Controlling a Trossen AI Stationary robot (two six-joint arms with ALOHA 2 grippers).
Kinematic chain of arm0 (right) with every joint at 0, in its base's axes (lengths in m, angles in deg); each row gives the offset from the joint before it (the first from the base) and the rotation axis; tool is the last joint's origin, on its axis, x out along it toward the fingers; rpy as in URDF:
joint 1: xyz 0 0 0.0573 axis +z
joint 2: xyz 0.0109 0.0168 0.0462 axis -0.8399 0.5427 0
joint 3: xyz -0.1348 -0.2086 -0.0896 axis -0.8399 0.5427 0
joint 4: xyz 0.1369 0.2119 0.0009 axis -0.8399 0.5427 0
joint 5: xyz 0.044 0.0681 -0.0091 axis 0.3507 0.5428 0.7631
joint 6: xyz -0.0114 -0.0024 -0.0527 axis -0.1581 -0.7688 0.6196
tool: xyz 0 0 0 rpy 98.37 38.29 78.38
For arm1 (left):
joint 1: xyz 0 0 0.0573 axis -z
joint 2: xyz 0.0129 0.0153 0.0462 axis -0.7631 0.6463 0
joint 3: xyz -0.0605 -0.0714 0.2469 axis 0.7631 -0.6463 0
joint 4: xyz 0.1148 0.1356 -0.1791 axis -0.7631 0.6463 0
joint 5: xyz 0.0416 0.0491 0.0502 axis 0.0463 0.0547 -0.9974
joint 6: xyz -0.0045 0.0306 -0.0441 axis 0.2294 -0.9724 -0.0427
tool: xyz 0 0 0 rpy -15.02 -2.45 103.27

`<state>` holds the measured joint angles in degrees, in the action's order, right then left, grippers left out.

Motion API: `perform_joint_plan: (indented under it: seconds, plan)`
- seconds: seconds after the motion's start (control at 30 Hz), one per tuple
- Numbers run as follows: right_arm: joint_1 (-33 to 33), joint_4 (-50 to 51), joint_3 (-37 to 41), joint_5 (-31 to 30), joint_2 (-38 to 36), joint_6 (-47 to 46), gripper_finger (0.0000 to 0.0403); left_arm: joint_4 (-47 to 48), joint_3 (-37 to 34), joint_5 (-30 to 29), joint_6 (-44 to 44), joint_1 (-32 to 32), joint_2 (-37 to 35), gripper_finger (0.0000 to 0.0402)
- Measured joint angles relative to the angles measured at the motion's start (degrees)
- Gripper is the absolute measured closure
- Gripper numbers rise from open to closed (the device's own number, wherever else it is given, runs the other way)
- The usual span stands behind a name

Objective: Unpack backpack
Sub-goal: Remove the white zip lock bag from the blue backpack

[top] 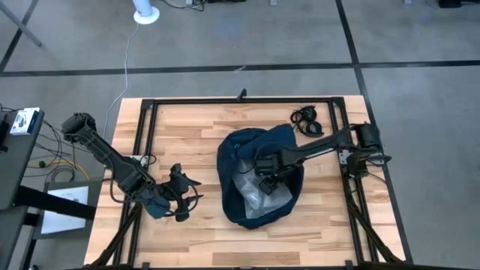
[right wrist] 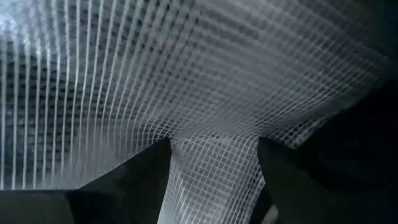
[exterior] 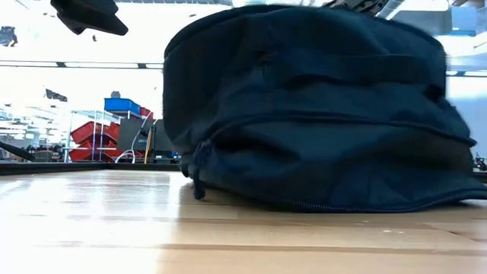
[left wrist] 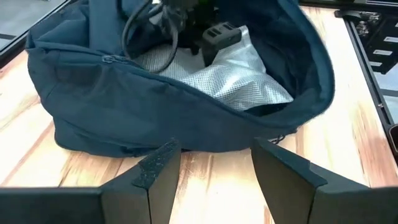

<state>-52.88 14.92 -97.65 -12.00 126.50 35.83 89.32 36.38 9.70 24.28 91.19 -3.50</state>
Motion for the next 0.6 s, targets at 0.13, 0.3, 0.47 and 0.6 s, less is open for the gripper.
perform_joint_plan:
  seconds: [0.13, 0.3, 0.47, 0.6]
  plan:
    - [-0.6, -4.6, -0.7, -0.1, 2.1, 1.8, 0.0275, 0.1, 0.0, 0.0, -0.2, 0.2, 0.0, 0.0217]
    - [-2.2, -6.8, -4.2, -0.2, 1.1, 5.6, 0.039, 0.5, 0.0, 0.0, -0.2, 0.2, 0.0, 0.0217]
    - [-3.1, -7.3, -13.2, -1.8, -5.0, 10.2, 0.0402, 0.5, 0.0, 0.0, -0.2, 0.2, 0.0, 0.0217]
    - [-3.0, -4.1, -18.7, -3.6, -7.6, 13.4, 0.0402, 0.5, 0.0, -0.1, -0.2, 0.2, 0.0, 0.0217]
